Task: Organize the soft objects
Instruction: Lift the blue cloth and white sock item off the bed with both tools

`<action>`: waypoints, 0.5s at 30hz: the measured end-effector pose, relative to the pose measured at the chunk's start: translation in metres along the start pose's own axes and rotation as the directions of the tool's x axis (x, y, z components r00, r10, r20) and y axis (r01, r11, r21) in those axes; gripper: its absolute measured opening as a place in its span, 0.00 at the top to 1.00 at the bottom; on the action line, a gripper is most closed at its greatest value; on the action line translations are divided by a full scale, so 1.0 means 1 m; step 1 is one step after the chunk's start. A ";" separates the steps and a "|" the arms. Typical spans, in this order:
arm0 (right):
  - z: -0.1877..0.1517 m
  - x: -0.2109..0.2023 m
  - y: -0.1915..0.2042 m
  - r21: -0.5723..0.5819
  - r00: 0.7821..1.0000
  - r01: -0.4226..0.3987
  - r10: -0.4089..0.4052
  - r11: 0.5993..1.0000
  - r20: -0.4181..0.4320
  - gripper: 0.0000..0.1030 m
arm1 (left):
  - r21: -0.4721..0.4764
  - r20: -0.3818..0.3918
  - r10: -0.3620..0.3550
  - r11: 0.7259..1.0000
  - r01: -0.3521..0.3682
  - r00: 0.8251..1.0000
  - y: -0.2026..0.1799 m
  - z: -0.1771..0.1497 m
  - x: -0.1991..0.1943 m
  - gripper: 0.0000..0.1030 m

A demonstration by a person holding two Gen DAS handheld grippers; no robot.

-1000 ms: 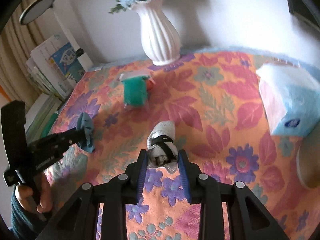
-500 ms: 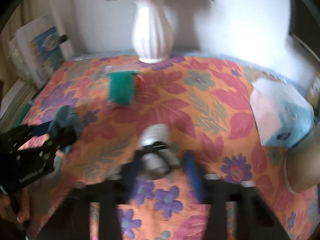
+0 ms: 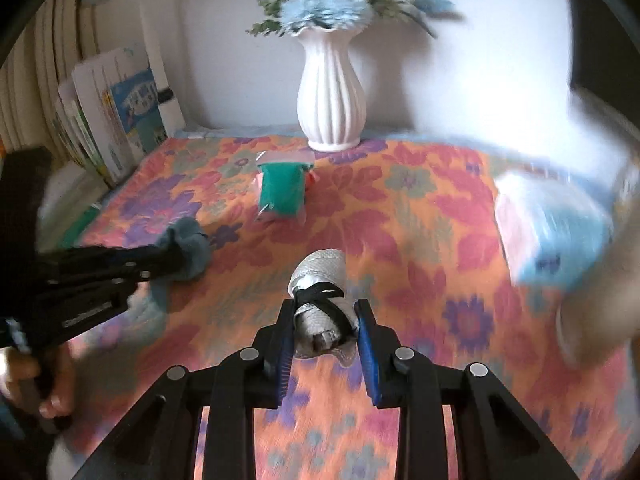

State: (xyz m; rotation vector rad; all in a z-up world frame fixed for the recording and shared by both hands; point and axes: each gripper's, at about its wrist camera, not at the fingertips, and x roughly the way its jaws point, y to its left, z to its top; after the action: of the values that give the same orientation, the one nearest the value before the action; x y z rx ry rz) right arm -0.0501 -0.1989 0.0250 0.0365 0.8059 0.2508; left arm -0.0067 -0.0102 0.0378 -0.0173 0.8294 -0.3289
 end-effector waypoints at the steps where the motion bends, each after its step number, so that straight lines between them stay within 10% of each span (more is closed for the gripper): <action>1: -0.004 -0.006 -0.002 0.021 1.000 -0.025 0.024 0.999 0.005 0.73 | -0.015 0.016 -0.028 0.999 0.029 0.999 -0.004 -0.002 -0.008 0.88; 4: -0.021 -0.031 -0.015 0.084 0.997 -0.074 0.073 0.994 0.018 0.73 | -0.022 0.046 -0.088 0.996 0.089 0.995 -0.020 -0.005 -0.022 0.88; 7: -0.029 -0.052 -0.032 0.117 0.998 -0.065 0.062 0.991 0.030 0.73 | 0.049 0.043 0.012 0.999 -0.014 0.999 -0.044 -0.008 -0.022 0.86; 11: -0.038 -0.073 -0.051 0.146 0.997 -0.059 0.052 0.987 0.051 0.73 | -0.041 -0.020 0.133 0.990 -0.134 0.991 -0.037 -0.006 -0.005 0.20; 15: -0.045 -0.084 -0.056 0.151 0.996 -0.070 0.060 0.986 0.065 0.73 | -0.069 -0.041 0.246 0.966 -0.248 0.968 -0.029 -0.006 0.007 0.15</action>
State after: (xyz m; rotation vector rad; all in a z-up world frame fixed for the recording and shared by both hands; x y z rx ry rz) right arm -0.1266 -0.2754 0.0457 0.2140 0.7630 0.2480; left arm -0.0147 -0.0391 0.0330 0.0229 0.8649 -0.0634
